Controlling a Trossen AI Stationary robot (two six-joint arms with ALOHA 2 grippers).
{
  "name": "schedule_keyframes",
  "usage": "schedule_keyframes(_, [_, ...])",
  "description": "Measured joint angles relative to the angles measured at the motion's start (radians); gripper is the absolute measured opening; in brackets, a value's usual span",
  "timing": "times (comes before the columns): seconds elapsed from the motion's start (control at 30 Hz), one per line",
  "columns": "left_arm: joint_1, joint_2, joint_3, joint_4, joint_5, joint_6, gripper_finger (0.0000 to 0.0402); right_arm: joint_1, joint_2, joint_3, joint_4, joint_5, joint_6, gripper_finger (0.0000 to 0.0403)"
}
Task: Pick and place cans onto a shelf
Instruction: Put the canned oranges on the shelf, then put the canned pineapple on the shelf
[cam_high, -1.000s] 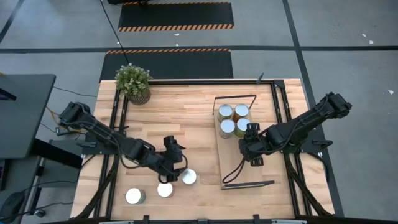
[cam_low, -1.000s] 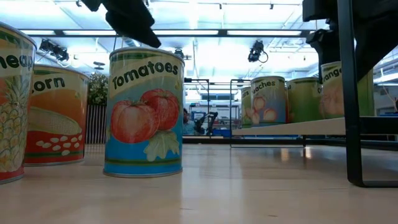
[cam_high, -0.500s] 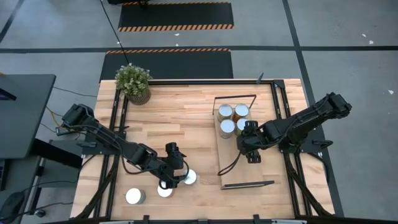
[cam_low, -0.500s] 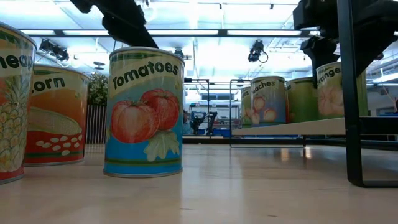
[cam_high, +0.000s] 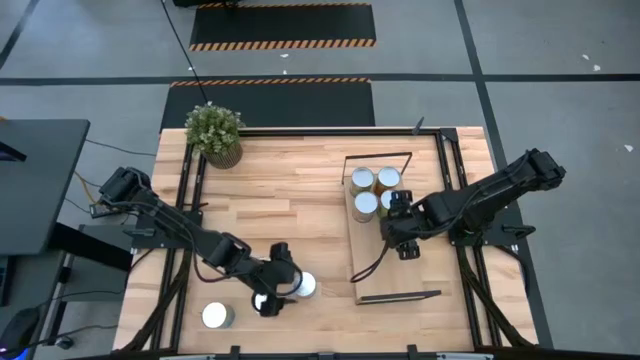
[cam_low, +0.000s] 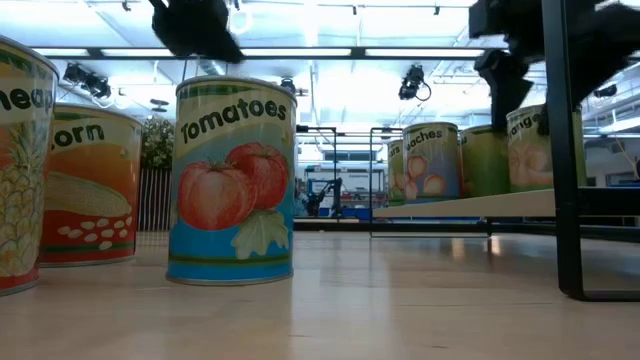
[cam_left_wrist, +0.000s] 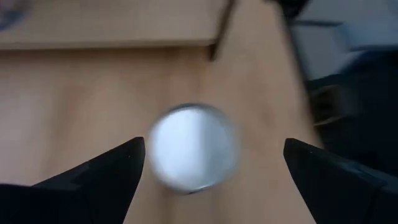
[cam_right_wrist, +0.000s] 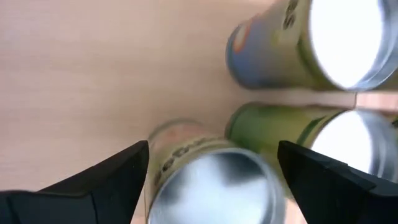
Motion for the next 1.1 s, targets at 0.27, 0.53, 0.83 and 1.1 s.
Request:
schedule_keyframes(0.27, [-0.021, 0.0, 0.0, 0.058, 0.007, -0.005, 0.0389, 0.002, 0.0, 0.063, 0.031, 0.116, -0.077, 0.0364])
schedule_keyframes(0.53, [0.013, 0.0, 0.0, -0.045, -0.022, -0.072, 0.0389, 0.011, 0.0, 0.088, 0.194, 0.122, -0.079, 0.0364])
schedule_keyframes(0.83, [0.012, 0.015, 0.161, -0.389, -0.021, -0.078, 0.0389, 0.065, 0.005, 0.088, 0.424, 0.123, -0.082, 0.0364])
schedule_keyframes(1.1, [0.013, 0.014, 0.246, -0.759, 0.062, -0.197, 0.0389, 0.074, 0.096, 0.088, 0.559, 0.129, -0.135, 0.0364])
